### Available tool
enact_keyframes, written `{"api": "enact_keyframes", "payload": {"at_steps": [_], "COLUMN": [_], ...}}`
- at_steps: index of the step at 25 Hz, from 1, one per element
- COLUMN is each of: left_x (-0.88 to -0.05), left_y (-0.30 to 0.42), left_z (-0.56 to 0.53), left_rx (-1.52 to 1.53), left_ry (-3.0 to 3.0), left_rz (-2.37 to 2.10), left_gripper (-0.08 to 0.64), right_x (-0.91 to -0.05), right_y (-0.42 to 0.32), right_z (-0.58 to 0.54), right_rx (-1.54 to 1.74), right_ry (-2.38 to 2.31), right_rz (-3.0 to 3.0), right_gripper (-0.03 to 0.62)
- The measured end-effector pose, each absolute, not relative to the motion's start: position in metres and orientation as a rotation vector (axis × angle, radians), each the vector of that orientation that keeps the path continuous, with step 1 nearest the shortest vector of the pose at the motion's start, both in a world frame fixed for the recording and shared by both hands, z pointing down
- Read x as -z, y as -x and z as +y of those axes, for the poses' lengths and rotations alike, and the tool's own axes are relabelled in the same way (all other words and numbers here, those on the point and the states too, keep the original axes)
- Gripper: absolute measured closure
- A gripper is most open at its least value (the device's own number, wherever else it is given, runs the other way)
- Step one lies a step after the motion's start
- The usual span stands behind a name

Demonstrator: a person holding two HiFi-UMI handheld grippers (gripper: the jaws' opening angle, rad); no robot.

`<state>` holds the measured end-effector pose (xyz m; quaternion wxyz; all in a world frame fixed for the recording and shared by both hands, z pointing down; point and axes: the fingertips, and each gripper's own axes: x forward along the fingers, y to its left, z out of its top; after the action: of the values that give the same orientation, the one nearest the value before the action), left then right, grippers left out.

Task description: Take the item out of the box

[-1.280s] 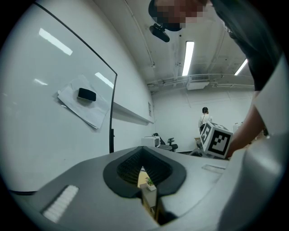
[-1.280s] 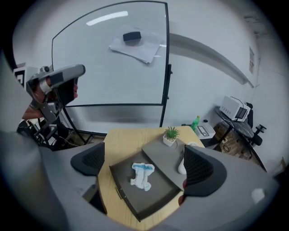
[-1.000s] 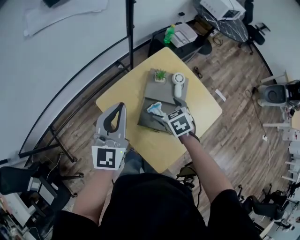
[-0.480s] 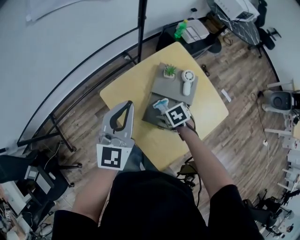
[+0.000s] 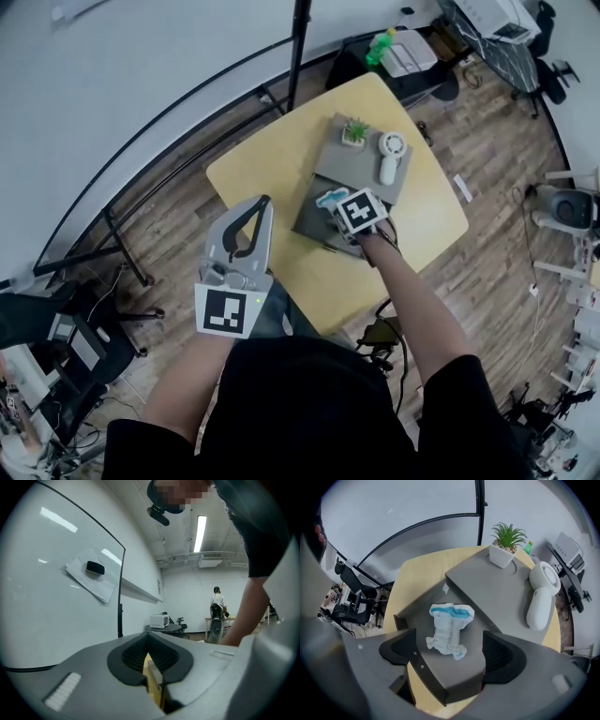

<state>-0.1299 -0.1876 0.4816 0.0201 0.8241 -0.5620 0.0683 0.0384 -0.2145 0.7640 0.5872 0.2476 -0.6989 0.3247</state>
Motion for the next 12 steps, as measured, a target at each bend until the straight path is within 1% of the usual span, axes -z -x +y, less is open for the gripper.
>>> {"api": "enact_keyframes", "payload": {"at_steps": [4,8,12], "left_x": [-0.485,-0.486,-0.494], "left_y": [0.129,0.130,0.129], "left_z": [-0.186,-0.184,-0.179], "left_rx": [-0.221,-0.228,-0.249], "left_ry": [-2.550,-2.560,-2.538], "left_rz": [-1.741,-1.743,-1.730], "left_gripper": [0.560,0.560,0.560], "right_x": [-0.774,-0.782,-0.789], "right_y": [-0.041,-0.041,-0.046], "right_z": [-0.220,-0.225,-0.219], "right_rx": [-0.750,-0.743,-0.758], "right_ry": [-0.580,-0.580,-0.571], "right_rz": [-1.608,-1.615,-1.580], "right_gripper": [0.158,0.199,0.225]}}
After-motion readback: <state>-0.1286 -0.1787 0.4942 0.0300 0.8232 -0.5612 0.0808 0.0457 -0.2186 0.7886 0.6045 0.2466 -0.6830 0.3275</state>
